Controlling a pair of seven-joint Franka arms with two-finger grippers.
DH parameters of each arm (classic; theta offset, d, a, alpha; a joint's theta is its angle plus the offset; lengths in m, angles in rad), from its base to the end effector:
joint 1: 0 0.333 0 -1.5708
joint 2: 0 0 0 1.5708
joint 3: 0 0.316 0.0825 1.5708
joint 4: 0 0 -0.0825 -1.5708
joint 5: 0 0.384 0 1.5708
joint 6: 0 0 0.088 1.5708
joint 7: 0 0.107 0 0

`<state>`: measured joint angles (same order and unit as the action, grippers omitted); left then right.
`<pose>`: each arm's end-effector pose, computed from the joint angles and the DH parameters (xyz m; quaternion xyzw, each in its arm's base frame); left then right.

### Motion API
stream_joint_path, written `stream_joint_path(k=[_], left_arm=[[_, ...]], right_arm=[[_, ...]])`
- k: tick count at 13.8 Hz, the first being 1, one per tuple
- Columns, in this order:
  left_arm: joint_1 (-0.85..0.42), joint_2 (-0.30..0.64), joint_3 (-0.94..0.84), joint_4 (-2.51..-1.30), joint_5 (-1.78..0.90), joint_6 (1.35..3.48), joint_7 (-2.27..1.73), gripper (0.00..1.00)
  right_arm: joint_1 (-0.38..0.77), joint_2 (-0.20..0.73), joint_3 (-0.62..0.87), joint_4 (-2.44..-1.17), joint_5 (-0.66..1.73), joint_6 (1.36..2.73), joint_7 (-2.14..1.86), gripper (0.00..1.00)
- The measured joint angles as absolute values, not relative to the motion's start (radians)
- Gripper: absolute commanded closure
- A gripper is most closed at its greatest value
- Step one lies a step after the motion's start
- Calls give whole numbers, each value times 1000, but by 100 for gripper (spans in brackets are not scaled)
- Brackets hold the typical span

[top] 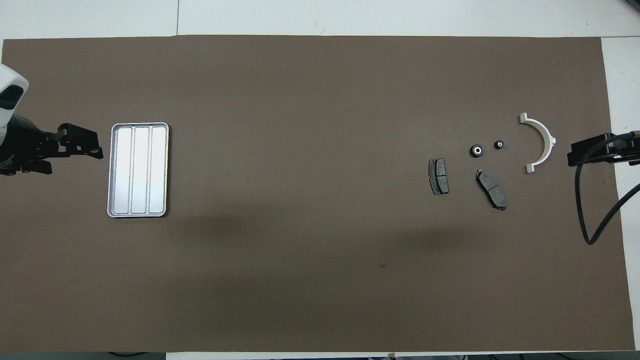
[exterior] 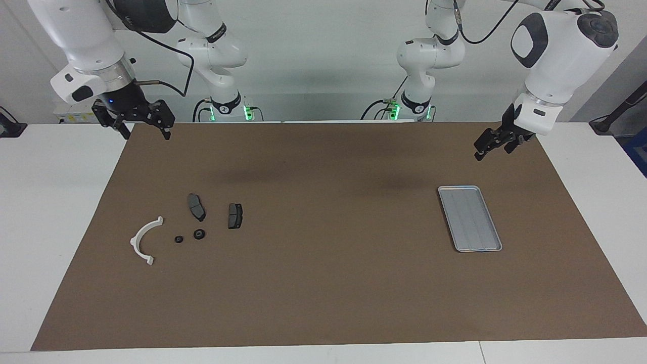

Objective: Place bearing gear from tray to pile

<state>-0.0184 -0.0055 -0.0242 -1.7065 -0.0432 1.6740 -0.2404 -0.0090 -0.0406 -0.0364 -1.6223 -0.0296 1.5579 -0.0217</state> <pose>0.5566 -0.0280 0.5721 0.9945 0.1012 -0.0164 0.0193 0.5392 -0.0281 0.6214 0.9998 -0.0118 -0.0124 0.0137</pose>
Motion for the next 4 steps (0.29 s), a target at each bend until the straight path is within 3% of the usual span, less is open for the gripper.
stream_joint_path(k=[4], left_arm=[[-18,-15,-24,-1706,-43,1672,-240,0]], right_arm=[[-15,-41,-37,-1623,-30,1557,-22,0]])
